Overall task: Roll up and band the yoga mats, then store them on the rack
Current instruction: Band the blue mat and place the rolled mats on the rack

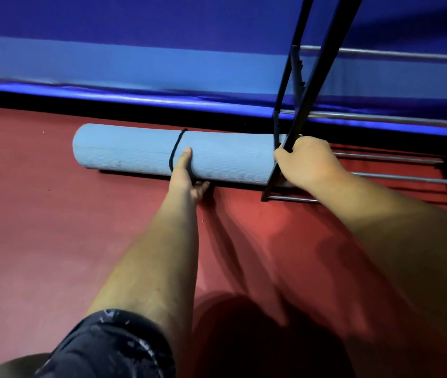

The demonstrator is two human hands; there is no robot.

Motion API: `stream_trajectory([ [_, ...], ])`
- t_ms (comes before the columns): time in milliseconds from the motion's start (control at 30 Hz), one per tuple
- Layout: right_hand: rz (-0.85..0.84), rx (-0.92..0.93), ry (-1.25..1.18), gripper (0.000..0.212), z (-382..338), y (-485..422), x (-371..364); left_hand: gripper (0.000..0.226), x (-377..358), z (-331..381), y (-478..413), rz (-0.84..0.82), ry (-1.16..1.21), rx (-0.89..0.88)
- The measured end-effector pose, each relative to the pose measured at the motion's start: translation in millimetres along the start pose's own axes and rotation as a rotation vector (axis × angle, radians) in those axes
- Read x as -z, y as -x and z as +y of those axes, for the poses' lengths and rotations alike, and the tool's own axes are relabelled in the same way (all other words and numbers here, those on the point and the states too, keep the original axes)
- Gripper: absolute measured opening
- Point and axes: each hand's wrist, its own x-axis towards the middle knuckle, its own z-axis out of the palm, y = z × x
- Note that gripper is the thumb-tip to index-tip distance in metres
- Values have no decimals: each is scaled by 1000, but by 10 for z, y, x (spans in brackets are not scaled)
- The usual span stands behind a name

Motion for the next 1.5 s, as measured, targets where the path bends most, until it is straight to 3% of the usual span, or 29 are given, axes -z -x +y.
stream_trajectory([
  [200, 25, 2, -11, 30, -5, 30, -35, 60, -131, 35, -30, -77, -88, 29],
  [333, 4, -21, -32, 25, -29, 43, -2, 65, -440, -354, 102, -112, -108, 20],
  [400, 14, -16, -37, 26, -42, 58, 10, 81, -556, -600, 129, -144, -183, 46],
  [467, 28, -12, -41, 27, -44, 72, 18, 111, -577, -834, 132, -226, -275, 100],
  [533, 26, -14, -41, 26, -41, 74, 20, 114, -520, -925, 236, -269, -373, 118],
  [633, 16, -21, -62, 24, -33, 76, 21, 98, -330, -811, 190, -235, -293, 183],
  [733, 24, -27, -76, 24, -33, 84, 24, 120, -145, -465, 26, -99, -170, 169],
  [833, 42, -41, -78, 25, -38, 85, 15, 113, -74, -58, -116, 22, -149, 104],
  [933, 57, -53, -66, 24, -44, 106, -18, 99, -120, 168, -127, -2, -140, 102],
  [1067, 68, -31, -70, 22, -31, 140, -32, 89, -210, 111, -155, -34, -125, 115],
  [1233, 50, -14, -81, 23, -4, 142, -12, 75, -200, 30, -196, 14, -49, 8],
  [1500, 35, -26, -90, 26, -38, 98, 3, 72, -340, -201, -16, -144, -117, -59],
])
